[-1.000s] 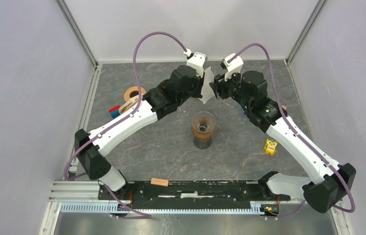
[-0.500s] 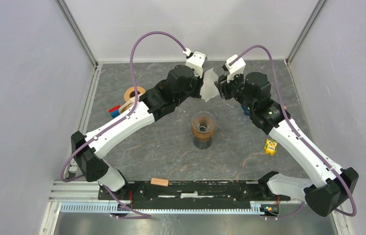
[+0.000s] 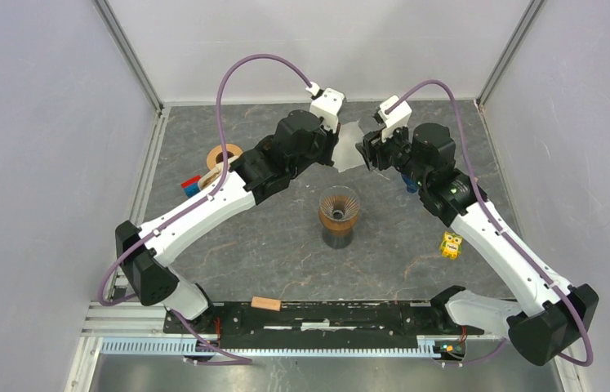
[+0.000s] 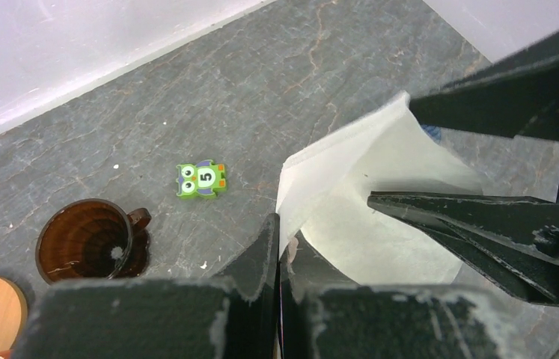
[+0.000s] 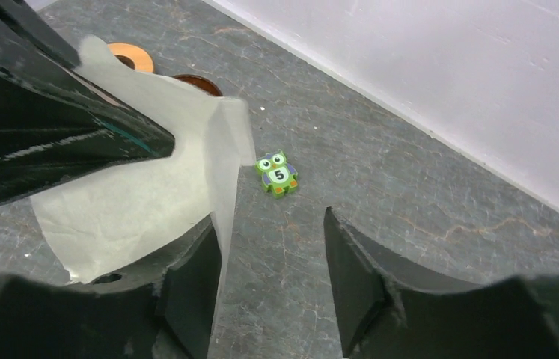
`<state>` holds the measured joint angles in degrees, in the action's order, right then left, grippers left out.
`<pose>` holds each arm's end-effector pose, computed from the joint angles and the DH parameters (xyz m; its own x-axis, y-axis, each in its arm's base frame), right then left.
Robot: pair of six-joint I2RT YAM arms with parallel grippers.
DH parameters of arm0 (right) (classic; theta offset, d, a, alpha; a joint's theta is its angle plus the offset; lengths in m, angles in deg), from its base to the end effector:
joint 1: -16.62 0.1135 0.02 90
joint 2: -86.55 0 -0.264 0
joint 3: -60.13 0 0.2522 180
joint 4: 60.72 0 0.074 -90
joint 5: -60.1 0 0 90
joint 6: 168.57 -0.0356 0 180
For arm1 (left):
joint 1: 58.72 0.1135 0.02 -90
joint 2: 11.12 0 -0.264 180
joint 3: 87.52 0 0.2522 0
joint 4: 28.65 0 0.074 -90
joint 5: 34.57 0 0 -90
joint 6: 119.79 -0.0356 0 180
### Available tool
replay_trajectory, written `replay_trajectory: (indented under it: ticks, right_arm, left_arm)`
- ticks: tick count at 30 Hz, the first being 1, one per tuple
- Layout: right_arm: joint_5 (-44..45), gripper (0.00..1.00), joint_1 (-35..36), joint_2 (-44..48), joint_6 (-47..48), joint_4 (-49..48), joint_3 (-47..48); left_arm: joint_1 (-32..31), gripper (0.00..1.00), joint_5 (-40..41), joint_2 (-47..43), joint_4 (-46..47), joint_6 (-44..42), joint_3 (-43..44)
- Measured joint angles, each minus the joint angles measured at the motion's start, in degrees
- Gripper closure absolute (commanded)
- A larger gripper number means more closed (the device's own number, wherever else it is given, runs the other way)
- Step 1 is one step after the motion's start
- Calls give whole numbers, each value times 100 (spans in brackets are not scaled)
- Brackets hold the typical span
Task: Place the coffee filter in the dripper
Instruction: Place the coffee filter in the coffee dripper.
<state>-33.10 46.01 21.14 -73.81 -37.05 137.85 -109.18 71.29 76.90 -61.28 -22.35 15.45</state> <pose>0.2290 0.1313 0.3857 -0.1264 -0.1663 -0.9779 -0.5501 0.8322 -0.0704 0.2352 -0.2696 0.4095 -0.2663 0.1269 -0.9555 0.5462 0.8367 -0.0411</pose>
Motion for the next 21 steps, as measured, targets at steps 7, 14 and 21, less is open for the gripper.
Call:
replay_trajectory:
  ticks: [7, 14, 21]
  right_arm:
    - [-592, 34, -31, 140, 197, -4, -2]
    - [-890, 31, -35, 144, 313, 2, 9]
    - [-1032, 30, -59, 144, 461, 11, 92]
  left_arm:
    - [-50, 97, -280, -105, 24, -271, -188]
    - [-173, 97, -299, -153, 68, -660, -317]
    - [-262, 97, -297, -197, 120, -1040, -472]
